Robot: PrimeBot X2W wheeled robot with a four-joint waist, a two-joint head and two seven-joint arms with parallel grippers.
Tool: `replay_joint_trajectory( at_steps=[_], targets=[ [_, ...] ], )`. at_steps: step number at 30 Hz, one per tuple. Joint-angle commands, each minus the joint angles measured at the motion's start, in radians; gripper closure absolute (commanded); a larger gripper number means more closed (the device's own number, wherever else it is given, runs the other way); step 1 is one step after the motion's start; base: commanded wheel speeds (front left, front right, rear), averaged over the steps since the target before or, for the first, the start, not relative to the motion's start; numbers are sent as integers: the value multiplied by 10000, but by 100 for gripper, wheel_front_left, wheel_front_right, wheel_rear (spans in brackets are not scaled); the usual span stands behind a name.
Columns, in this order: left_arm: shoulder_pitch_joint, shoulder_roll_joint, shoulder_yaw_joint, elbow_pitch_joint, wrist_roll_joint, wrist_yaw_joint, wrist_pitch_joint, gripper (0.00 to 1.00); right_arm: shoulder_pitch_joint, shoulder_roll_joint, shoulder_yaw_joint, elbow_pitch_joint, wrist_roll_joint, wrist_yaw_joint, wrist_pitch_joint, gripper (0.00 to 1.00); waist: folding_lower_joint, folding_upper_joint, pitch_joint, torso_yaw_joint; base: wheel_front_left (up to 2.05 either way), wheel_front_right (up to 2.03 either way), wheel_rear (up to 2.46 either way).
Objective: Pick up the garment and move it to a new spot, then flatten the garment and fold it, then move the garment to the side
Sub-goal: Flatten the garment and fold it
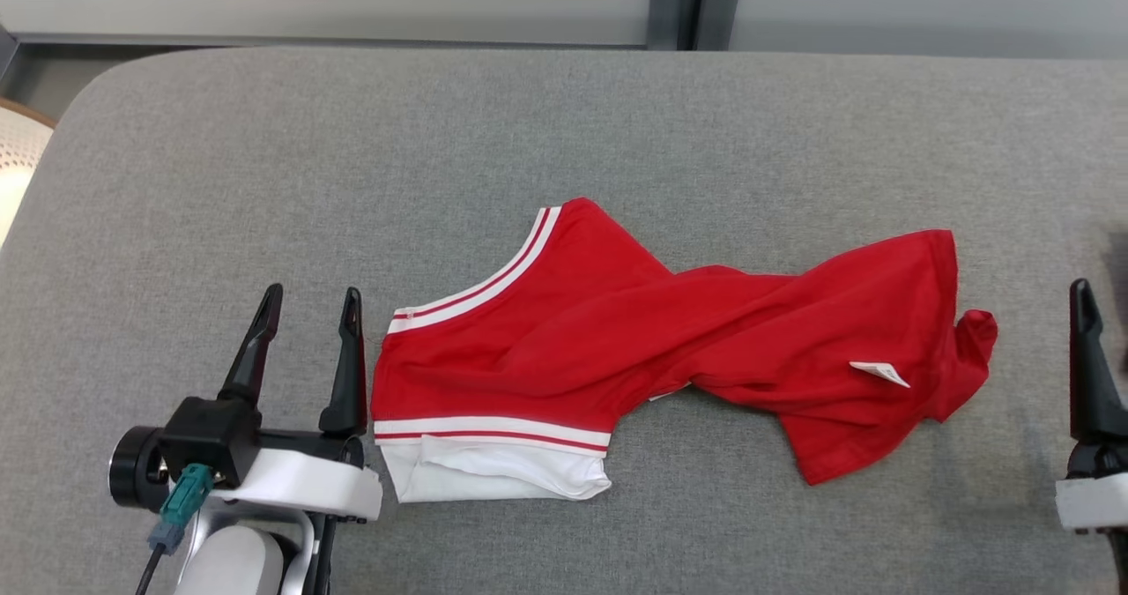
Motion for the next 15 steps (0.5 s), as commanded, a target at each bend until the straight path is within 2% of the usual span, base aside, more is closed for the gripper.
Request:
replay_joint_trajectory(
  at_steps=[1,10,15],
  targets=[
    [157,78,54,60,21,11,-46,0,364,217,58,-416,-200,-3,184,0,0,0,-377,-187,0,0,0],
    [890,273,31,380,-142,-45,43,0,1897,1205,767,-1607,-717,-4,911,0,0,0,-1120,-451,0,0,0],
    [1078,300,6,398,-223,21,58,0,2121,1387,846,-1777,-760,-4,1035,0,0,0,-1189,-504,0,0,0]
  ],
)
